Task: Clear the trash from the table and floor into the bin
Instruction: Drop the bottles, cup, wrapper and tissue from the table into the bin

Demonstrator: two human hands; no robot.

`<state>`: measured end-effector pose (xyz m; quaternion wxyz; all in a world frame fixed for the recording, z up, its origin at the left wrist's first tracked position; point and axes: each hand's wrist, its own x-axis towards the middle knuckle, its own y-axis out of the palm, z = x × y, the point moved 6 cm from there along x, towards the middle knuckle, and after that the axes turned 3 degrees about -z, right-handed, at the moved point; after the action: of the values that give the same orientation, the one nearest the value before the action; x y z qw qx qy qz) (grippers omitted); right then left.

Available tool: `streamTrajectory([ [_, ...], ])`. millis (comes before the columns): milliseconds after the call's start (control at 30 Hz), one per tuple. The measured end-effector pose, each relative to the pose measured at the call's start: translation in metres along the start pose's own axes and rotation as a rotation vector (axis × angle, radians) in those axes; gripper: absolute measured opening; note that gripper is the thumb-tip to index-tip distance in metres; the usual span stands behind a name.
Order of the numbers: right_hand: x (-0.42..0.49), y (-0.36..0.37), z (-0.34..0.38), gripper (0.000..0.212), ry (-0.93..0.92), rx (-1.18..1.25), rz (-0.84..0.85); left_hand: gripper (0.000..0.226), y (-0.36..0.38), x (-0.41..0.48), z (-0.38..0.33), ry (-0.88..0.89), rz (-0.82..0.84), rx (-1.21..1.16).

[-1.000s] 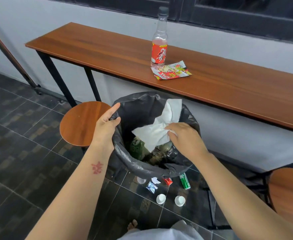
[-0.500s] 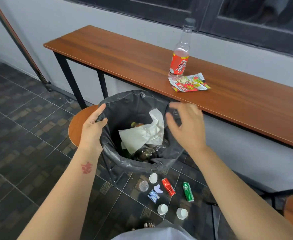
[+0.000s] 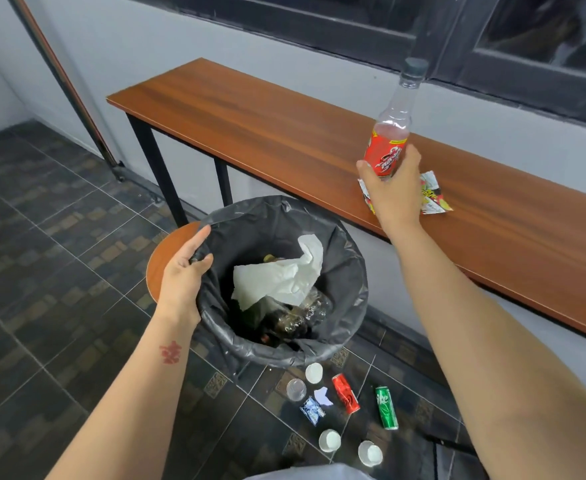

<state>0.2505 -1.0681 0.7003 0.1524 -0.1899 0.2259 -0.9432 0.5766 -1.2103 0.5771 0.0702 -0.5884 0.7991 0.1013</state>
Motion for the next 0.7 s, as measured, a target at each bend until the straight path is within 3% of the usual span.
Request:
streamTrajectory([
  [200,0.009,0.008,-0.012,0.06,0.043,0.045,-0.011,0.052,-0.002,0.004,0.005,-0.017,0.01,0.021],
  [533,0.002,0.0,-0.008,0.061,-0.017,0.114,-0.064,0.051,0.0,0.002,0.004,-0.033,0.005,-0.01],
  [700,-0.011,0.002,-0.002,0.061,-0.045,0.124,0.088,0.05,0.001,0.002,0.006,-0.047,0.009,-0.008],
])
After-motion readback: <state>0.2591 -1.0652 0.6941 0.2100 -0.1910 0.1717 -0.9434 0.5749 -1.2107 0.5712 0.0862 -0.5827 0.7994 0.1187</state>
